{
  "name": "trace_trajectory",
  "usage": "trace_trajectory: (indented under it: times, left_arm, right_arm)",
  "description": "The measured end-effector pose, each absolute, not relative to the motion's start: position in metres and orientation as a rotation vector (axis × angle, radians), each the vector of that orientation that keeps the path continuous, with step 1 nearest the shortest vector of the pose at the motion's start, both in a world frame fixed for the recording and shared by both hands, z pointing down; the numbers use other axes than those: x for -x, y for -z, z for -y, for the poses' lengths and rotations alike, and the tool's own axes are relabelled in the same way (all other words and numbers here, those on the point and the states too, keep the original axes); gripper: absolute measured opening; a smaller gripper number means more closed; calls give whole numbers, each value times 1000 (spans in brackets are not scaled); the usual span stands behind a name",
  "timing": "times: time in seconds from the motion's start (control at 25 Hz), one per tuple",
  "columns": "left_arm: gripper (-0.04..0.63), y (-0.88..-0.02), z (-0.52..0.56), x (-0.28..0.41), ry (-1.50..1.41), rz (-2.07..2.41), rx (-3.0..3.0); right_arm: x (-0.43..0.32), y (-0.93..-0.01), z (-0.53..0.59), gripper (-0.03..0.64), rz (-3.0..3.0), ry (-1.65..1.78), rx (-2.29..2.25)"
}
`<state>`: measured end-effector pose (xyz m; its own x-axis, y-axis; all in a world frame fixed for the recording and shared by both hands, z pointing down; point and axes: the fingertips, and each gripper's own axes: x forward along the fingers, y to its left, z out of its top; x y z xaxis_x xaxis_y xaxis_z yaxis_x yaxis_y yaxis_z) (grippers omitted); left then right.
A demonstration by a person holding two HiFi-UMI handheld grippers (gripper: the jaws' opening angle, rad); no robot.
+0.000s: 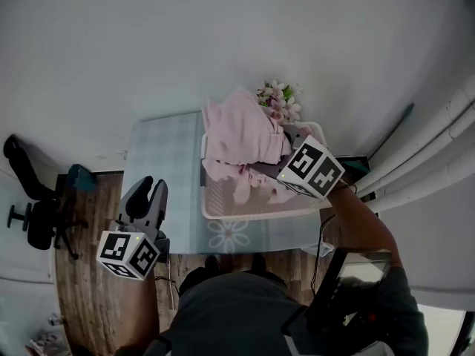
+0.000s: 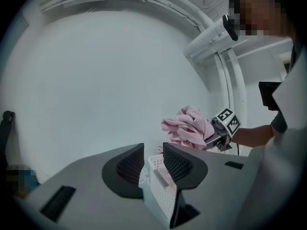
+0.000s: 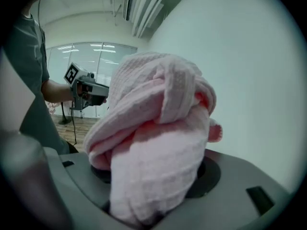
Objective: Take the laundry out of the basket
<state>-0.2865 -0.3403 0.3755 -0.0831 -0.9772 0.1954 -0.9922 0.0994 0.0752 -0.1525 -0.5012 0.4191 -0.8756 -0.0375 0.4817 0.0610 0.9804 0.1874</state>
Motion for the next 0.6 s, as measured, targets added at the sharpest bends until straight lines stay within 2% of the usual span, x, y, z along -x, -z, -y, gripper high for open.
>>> trace_trajectory:
  times: [0.44,0.6]
  left_arm:
    - [127,-341,293,339,1,2251,-2015]
    - [90,-326,264,368,57,2293,-1986]
  right_arm:
    - [200,-283,477,308,2875,310,-147]
    - [230,-247,452,308,2943,322,-159]
